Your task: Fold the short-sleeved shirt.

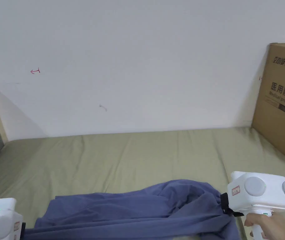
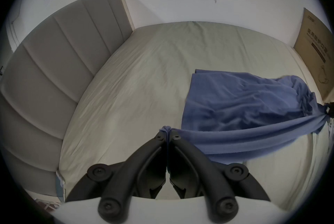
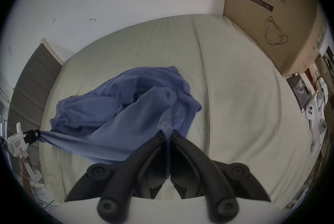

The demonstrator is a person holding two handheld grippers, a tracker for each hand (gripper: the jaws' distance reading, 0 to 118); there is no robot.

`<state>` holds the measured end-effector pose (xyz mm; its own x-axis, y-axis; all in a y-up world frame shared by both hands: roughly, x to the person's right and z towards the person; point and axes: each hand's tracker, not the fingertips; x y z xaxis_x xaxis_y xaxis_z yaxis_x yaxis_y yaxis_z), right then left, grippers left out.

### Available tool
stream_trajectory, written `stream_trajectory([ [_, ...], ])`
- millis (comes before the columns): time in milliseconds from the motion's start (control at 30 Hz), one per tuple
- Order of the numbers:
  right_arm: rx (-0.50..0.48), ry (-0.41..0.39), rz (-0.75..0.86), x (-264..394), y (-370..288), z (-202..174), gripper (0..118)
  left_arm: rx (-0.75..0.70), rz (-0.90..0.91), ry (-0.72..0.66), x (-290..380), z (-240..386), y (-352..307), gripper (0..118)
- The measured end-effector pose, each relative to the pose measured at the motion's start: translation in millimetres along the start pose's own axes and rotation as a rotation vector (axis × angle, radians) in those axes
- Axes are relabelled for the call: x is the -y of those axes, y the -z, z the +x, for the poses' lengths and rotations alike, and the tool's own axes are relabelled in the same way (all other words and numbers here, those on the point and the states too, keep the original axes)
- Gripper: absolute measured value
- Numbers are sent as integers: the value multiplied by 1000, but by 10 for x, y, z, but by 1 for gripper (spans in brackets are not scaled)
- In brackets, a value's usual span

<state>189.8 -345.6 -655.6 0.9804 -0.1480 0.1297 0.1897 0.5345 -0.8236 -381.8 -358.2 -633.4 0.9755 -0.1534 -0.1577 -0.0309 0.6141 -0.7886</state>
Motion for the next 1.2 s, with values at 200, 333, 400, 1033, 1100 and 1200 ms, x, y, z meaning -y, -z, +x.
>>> stream_trajectory([
  [200,-19,25,29,952,-791,132,1,48,40,-1,729,-233,-802,0],
  [333,-7,21,48,1755,-1233,242,1,26,35,20,1425,-316,-1298,0],
  [400,-9,27,41,2155,-1426,295,1,32,17,24,1754,-377,-1363,0],
  [1033,59,-54,94,3594,-1984,234,93,100,-26,33,2999,-550,-2035,90],
  [1100,39,-103,109,3602,-2153,154,93,102,5,36,3006,-521,-2222,92],
  [1200,-7,-125,141,3693,-2353,48,74,154,69,-43,3117,-535,-2444,82],
])
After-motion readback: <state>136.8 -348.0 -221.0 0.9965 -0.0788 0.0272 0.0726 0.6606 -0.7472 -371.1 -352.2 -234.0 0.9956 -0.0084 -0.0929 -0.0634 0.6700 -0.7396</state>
